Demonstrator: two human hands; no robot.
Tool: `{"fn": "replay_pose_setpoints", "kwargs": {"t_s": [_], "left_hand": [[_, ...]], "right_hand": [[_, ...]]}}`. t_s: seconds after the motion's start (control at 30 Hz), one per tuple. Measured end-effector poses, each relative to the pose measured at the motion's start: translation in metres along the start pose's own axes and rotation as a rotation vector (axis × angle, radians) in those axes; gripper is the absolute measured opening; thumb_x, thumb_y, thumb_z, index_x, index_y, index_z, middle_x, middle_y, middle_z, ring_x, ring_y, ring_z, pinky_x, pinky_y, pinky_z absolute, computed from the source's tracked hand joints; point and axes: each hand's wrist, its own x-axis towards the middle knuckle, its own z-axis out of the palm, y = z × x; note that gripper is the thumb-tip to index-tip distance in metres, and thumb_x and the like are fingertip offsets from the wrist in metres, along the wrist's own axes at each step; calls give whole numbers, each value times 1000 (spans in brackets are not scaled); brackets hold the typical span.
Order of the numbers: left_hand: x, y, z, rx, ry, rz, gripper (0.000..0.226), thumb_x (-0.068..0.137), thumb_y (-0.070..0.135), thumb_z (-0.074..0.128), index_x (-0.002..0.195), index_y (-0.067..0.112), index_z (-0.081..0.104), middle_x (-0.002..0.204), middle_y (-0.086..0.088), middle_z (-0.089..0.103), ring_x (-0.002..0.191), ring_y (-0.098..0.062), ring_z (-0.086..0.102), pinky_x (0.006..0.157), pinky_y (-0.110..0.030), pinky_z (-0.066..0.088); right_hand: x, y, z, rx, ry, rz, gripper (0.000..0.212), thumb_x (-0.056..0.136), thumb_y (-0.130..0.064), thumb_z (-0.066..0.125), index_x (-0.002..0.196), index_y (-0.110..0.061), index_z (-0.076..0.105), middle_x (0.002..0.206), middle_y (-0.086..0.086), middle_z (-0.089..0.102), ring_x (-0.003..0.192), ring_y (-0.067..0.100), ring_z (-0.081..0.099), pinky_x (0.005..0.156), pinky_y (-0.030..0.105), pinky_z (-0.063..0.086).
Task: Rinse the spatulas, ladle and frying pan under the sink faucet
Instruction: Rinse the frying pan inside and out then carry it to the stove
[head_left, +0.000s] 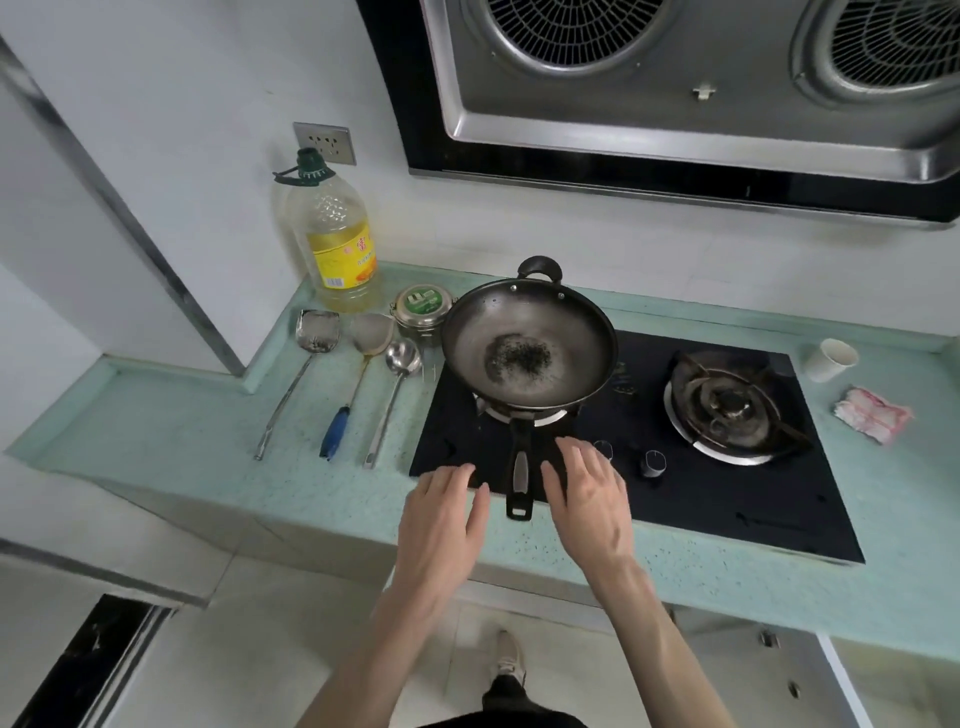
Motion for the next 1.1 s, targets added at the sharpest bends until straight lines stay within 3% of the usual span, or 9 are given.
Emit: {"fn": "replay_pose_setpoints", "kwargs": {"t_s": [0.07, 0.2, 0.33, 0.57, 0.73, 0.83, 0.93, 1.1], "left_hand": [[-21, -11, -10, 9, 37, 77, 42, 106, 43, 44, 137, 19, 57, 130, 5, 62, 124, -12, 55, 105, -31, 47], [-62, -33, -23, 37, 43, 169, 45, 107, 42, 41, 143, 16, 52, 143, 0, 56, 136, -18, 49, 115, -38, 39], [-99, -53, -34, 72, 7, 163, 49, 107, 40, 40, 146, 12, 48, 150, -7, 52, 143, -25, 43, 117, -47, 37], [-156, -69, -49, 76, 26, 144, 48, 106, 37, 40, 143, 9, 53, 148, -9, 54, 143, -28, 44, 116, -49, 38], [-177, -79, -49, 85, 20, 132, 41, 104, 31, 48, 141, 11, 51, 143, -7, 54, 139, -28, 46, 114, -48, 37], [-184, -91, -41, 123, -7, 118, 42, 106, 34, 41, 140, 12, 50, 141, -7, 55, 138, -28, 45, 113, -46, 36], [-193, -107, -29, 140, -33, 84, 44, 107, 39, 32, 138, 12, 50, 139, -6, 55, 137, -28, 46, 113, -46, 36], [-203, -141, 2, 200, -94, 49, 37, 103, 34, 41, 129, 11, 53, 132, -6, 57, 131, -29, 49, 110, -43, 38]], "right_hand": [[-21, -5, -5, -61, 8, 3, 46, 105, -40, 50, 140, -11, 58, 146, 8, 60, 141, 28, 50, 112, 47, 46], [-64, -25, -17, -141, 44, -28, 54, 105, -43, 48, 145, -8, 54, 152, 10, 54, 148, 27, 42, 118, 48, 39], [-107, -51, -27, -225, 53, -64, 58, 109, -47, 42, 151, -8, 47, 158, 10, 48, 152, 27, 36, 123, 48, 30], [-178, -75, -37, -276, -34, -17, 68, 106, -57, 29, 156, -13, 39, 163, 5, 40, 156, 24, 27, 126, 48, 25], [-207, -76, -32, -279, -64, -17, 67, 106, -55, 32, 157, -12, 39, 163, 5, 40, 156, 24, 27, 127, 46, 22], [-217, -72, -22, -281, -100, -31, 67, 106, -55, 31, 157, -11, 39, 163, 7, 41, 155, 25, 30, 126, 45, 23], [-226, -68, -9, -263, -126, -29, 67, 106, -54, 34, 155, -9, 42, 159, 9, 46, 152, 27, 35, 124, 46, 27], [-249, -54, 19, -260, -183, -12, 67, 105, -53, 36, 152, -7, 44, 155, 11, 51, 148, 30, 42, 120, 49, 36]]}}
